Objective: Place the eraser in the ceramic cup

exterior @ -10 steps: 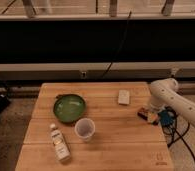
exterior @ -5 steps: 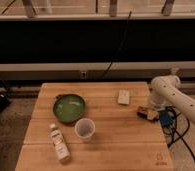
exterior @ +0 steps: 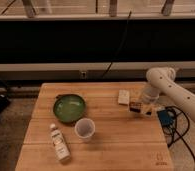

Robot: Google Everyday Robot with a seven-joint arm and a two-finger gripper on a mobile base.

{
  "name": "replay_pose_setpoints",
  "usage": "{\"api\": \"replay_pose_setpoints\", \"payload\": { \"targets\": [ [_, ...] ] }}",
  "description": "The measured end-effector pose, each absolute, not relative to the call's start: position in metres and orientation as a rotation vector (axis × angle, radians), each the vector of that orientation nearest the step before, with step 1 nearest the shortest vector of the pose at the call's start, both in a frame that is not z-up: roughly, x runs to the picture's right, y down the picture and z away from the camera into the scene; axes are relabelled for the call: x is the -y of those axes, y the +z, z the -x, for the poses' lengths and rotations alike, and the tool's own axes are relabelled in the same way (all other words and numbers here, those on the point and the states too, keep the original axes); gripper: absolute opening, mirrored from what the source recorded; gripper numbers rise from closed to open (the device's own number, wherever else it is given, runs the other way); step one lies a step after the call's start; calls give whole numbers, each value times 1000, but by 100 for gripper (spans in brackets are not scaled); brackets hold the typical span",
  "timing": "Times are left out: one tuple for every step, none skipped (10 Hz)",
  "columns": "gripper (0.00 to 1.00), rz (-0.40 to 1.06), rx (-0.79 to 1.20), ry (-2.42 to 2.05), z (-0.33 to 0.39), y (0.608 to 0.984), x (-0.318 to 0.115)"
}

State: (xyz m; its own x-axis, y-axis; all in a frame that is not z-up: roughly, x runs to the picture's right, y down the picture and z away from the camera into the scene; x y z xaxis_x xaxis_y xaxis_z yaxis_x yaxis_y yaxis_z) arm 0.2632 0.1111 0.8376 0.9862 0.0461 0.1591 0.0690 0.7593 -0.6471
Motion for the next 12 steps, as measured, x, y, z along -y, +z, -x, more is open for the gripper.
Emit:
{"api": "replay_pose_setpoints", "payload": {
  "targets": [
    [0, 701, 211, -72, -245, 826, -100],
    [0, 696, 230, -106, -236, 819, -97],
    [0, 692, 254, -158, -224, 809, -93],
    [0, 690, 282, -220, -209, 796, -90],
    [0, 691, 292, -251, -205, 789, -89],
    [0, 692, 300, -281, -201, 781, -88],
    [0, 692, 312, -324, -195, 768, -86],
    [0, 696, 321, -373, -184, 757, -86],
    [0, 698, 329, -403, -176, 752, -88],
    [0, 698, 336, -427, -169, 747, -90],
    [0, 698, 355, -466, -155, 739, -92],
    [0, 699, 370, -491, -144, 734, -95]
  ]
}}
